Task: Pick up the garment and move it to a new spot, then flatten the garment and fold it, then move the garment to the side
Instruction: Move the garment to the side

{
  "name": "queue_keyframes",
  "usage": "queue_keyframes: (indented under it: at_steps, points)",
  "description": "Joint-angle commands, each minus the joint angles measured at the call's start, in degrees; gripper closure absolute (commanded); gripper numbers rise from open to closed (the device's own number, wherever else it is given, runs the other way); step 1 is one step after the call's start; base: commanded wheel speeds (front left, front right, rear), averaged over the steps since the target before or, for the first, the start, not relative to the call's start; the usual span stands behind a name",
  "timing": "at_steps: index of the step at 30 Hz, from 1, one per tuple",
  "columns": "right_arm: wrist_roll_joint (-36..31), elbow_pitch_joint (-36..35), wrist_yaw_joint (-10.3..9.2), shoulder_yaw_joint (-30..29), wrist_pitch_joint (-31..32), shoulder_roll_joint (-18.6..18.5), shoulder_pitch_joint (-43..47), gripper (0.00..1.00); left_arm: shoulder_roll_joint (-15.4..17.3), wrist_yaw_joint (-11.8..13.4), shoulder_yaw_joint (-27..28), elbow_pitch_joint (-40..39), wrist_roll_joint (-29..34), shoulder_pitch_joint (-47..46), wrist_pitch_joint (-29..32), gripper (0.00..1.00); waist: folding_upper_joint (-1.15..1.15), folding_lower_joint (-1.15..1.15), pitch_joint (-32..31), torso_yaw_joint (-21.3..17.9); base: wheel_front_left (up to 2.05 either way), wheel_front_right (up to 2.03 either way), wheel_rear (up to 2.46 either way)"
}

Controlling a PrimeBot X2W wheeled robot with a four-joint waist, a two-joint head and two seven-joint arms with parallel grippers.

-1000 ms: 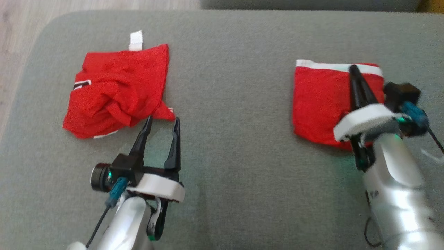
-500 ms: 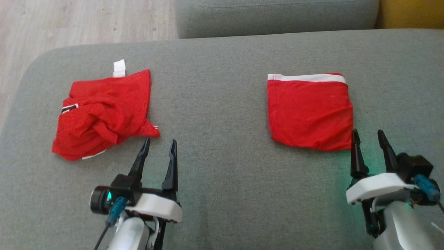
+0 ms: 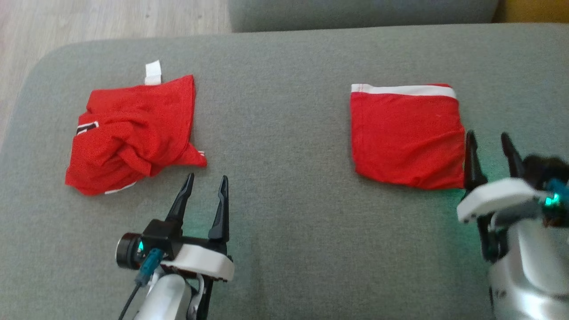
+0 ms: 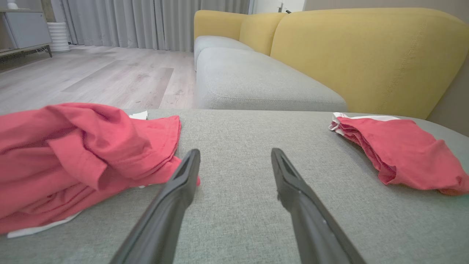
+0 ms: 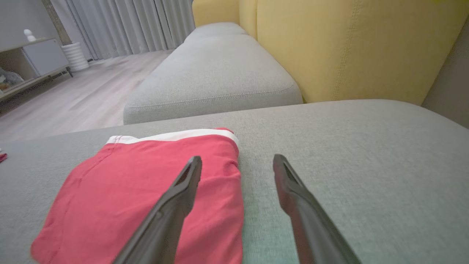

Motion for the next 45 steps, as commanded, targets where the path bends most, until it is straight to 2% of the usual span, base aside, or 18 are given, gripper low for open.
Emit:
queue_keyframes:
  at_steps: [1,6,9,16,17,18,22,27,34,35,37,40,45]
  points:
    - [-0.71,-1.1,-0.1,0.84,0.74,-0.13,-2.96,0.0,0.21,-0.18,2.05,-1.72,0.71,-2.78,-0.55,0.0,0.0,0.0,0.78,0.61,0.0,0.0,0.0]
    - [-2.31,6.51,-0.1,-3.28,8.59,-0.13,-9.8,0.0,0.21,-0.28,1.48,-1.41,0.67,-3.73,-0.55,0.0,0.0,0.0,2.91,2.08,0.0,0.0,0.0]
    - [-1.13,11.05,-0.1,-2.85,10.93,-0.13,-12.32,0.0,0.21,-0.24,1.15,-1.35,0.56,-4.14,-0.55,0.0,0.0,0.0,3.69,2.65,0.0,0.0,0.0]
    - [-2.88,19.85,-0.1,-1.54,16.03,-0.31,-16.01,0.0,0.21,-0.15,0.97,-1.35,0.43,-4.88,-0.55,0.0,0.0,0.0,4.62,3.27,0.0,0.0,0.0]
    - [-3.06,20.64,-0.1,-0.76,16.34,-0.56,-16.48,0.37,0.21,-0.11,0.99,-1.35,0.42,-4.94,-0.55,0.0,0.0,0.0,4.68,3.26,0.0,0.0,0.0]
    - [-3.32,21.16,-0.1,-0.01,16.21,-0.96,-16.88,1.0,0.21,-0.07,1.03,-1.33,0.41,-4.99,-0.55,0.0,0.0,0.0,4.71,3.23,0.0,0.0,0.0]
    - [-4.42,22.38,-0.1,3.6,15.69,-3.47,-18.37,1.0,0.21,0.15,1.41,-1.02,0.33,-5.08,-0.55,0.0,0.0,0.0,4.47,2.64,0.0,0.0,0.0]
    - [-5.67,21.62,-0.1,7.39,15.41,-9.8,-20.19,1.0,0.21,0.24,1.8,-1.24,0.1,-5.24,-0.55,0.0,0.0,0.0,3.83,1.85,0.0,0.0,0.0]
    - [-8.85,20.39,-0.1,14.36,16.48,-23.56,-21.0,1.0,0.21,0.3,1.53,-2.08,-0.3,-5.76,-0.55,0.0,0.0,0.0,4.93,2.03,0.0,0.0,0.0]
    - [-8.85,20.39,-0.1,14.36,16.48,-23.56,-21.0,1.0,0.21,0.3,1.53,-2.08,-0.3,-5.76,-0.55,0.0,0.0,0.0,4.93,2.03,0.0,0.0,0.0]
    - [-9.75,20.92,-0.1,15.36,16.42,-27.52,-21.12,1.0,0.21,0.26,1.5,-2.28,-0.37,-5.99,-0.55,0.0,0.0,0.0,5.61,2.45,0.0,0.0,0.0]
    - [-10.91,21.86,-0.1,15.17,16.41,-31.19,-21.94,1.0,0.21,0.22,1.65,-2.35,-0.29,-6.3,-0.55,0.0,0.0,0.0,6.63,3.07,0.0,0.0,0.0]
    - [-13.99,23.14,-0.1,11.52,16.4,-33.93,-23.34,1.0,0.21,0.02,1.9,-2.33,-0.16,-6.98,-0.55,0.0,0.0,0.0,7.93,4.1,0.0,0.0,0.0]
